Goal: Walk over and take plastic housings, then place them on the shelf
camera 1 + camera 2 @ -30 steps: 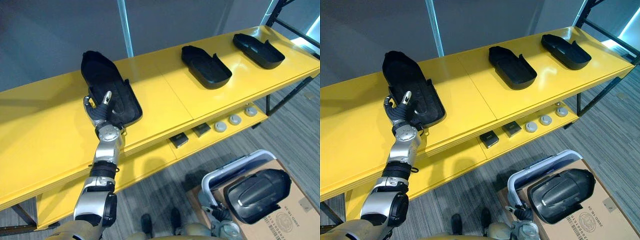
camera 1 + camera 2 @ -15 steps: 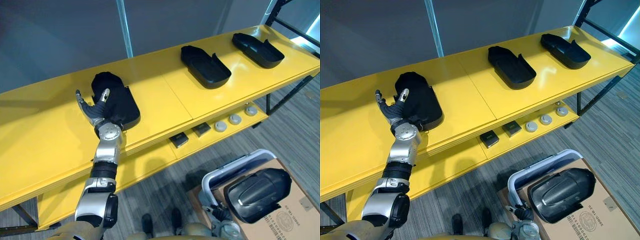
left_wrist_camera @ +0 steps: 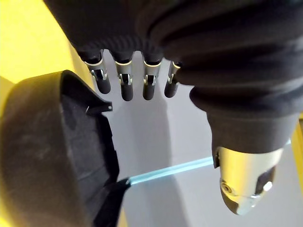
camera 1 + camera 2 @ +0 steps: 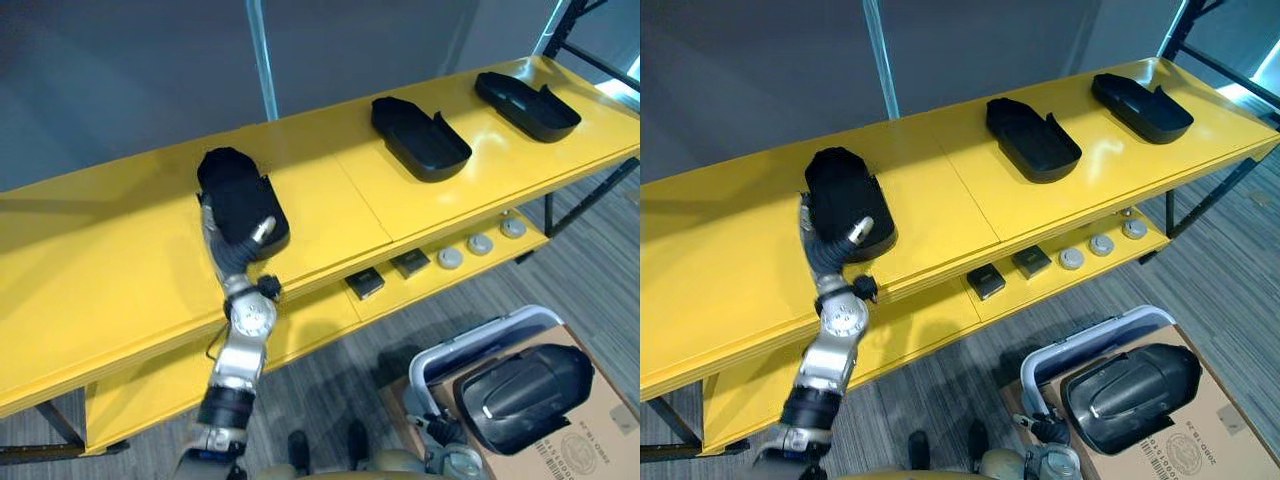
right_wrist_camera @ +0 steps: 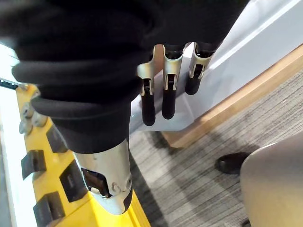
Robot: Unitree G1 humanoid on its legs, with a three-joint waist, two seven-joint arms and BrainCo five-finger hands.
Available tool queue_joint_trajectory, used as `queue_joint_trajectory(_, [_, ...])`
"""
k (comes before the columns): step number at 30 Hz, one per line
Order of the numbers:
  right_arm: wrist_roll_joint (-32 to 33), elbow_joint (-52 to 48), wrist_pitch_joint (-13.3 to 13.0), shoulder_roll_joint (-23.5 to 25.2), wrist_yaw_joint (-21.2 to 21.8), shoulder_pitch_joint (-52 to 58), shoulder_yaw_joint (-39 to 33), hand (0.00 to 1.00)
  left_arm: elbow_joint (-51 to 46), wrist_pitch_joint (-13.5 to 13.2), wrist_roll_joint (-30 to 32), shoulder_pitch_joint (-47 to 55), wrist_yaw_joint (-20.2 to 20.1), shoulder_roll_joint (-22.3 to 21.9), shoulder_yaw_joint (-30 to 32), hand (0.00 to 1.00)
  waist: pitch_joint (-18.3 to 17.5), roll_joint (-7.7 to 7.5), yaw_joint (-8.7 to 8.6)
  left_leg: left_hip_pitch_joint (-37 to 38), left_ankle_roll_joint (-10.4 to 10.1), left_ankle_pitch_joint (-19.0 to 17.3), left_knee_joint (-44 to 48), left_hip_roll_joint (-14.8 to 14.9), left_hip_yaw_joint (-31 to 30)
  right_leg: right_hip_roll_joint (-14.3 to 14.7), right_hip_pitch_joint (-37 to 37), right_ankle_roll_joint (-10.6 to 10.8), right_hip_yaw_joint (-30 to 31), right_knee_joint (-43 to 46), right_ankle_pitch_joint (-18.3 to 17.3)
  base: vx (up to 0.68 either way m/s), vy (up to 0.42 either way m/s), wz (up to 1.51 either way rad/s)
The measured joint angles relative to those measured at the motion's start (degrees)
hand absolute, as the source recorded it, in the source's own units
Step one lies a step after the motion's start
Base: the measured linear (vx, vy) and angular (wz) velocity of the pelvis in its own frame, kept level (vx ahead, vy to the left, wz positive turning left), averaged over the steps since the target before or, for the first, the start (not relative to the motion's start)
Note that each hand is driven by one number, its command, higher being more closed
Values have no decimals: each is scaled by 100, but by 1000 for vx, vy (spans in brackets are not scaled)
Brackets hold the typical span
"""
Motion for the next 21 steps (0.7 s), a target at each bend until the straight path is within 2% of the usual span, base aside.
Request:
queue_joint_trajectory(5, [47, 40, 2, -17, 10, 36, 3, 0, -64, -183, 574, 361, -393, 8, -5, 100, -112, -6, 66, -17, -26, -16, -1, -7, -13, -15, 8, 15, -44, -23, -10, 0, 1, 4])
queue_joint_trajectory(9, [48, 163, 2, -21, 15, 40, 2, 0, -54, -206, 668, 369, -613, 10, -27, 100, -175, -39, 139, -44, -16, -16, -1, -21, -48, -27, 10, 26, -73, -65, -13, 21, 9, 3])
queue_joint_trajectory(17, [48, 253, 4, -19, 25, 12, -7, 0, 362, -176, 1088, 126, -689, 200, -47, 100, -210, -85, 141, -97, 5, -2, 0, -42, -113, -35, 26, 17, -121, -173, 11, 30, 7, 3])
queue_joint_trajectory(21, [48, 266, 4, -18, 27, -34, -11, 0, 377, -134, 1265, 43, -723, 277, -43, 100, -210, -86, 76, -99, 5, -3, -1, -52, -114, -40, 44, 19, -120, -212, 27, 0, 0, 0])
